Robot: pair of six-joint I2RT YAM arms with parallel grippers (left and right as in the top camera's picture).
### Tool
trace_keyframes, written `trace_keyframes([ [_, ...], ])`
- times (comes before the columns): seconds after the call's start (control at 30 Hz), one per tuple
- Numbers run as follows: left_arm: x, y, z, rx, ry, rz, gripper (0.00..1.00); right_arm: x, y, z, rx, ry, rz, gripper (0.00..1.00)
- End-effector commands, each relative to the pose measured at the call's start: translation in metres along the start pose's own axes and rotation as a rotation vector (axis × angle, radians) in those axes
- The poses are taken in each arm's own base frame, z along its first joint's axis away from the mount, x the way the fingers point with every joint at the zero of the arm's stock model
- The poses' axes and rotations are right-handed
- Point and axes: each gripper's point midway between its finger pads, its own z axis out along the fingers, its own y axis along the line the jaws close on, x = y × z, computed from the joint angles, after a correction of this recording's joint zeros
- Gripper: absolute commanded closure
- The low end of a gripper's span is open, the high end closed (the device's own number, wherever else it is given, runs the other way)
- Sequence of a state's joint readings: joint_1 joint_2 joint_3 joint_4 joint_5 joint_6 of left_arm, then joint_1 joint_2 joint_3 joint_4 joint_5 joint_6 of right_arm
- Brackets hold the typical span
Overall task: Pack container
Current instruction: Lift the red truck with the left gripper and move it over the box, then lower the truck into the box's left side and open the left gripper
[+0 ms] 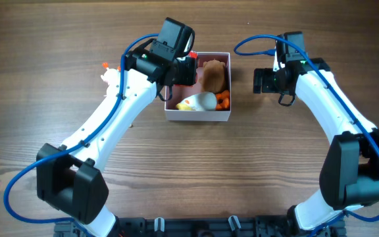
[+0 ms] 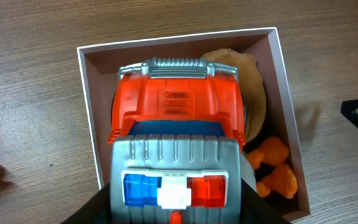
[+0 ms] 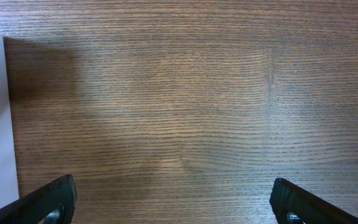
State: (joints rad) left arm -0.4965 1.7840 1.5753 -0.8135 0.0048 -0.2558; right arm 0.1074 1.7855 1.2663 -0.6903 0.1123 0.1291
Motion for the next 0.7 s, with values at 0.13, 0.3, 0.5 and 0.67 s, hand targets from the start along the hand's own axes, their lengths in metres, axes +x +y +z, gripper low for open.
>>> trace_keyframes([
  [0.13, 0.009, 0.01, 0.028, -0.063, 0.04, -0.018, 0.63, -0.002, 0.0, -0.003, -0.006, -0.011, -0.007, 0.01],
  [0.3, 0.011, 0.012, 0.042, -0.075, 0.055, -0.017, 0.63, -0.003, 0.0, -0.003, -0.006, -0.011, -0.007, 0.0],
  [0.5, 0.011, 0.02, 0.058, -0.119, 0.051, -0.015, 0.63, -0.002, 0.0, -0.003, -0.006, -0.011, -0.007, 0.0],
  [0.67, 0.015, 0.021, 0.073, -0.125, 0.068, -0.014, 0.62, -0.002, 0.0, -0.003, -0.006, -0.011, -0.007, 0.0],
])
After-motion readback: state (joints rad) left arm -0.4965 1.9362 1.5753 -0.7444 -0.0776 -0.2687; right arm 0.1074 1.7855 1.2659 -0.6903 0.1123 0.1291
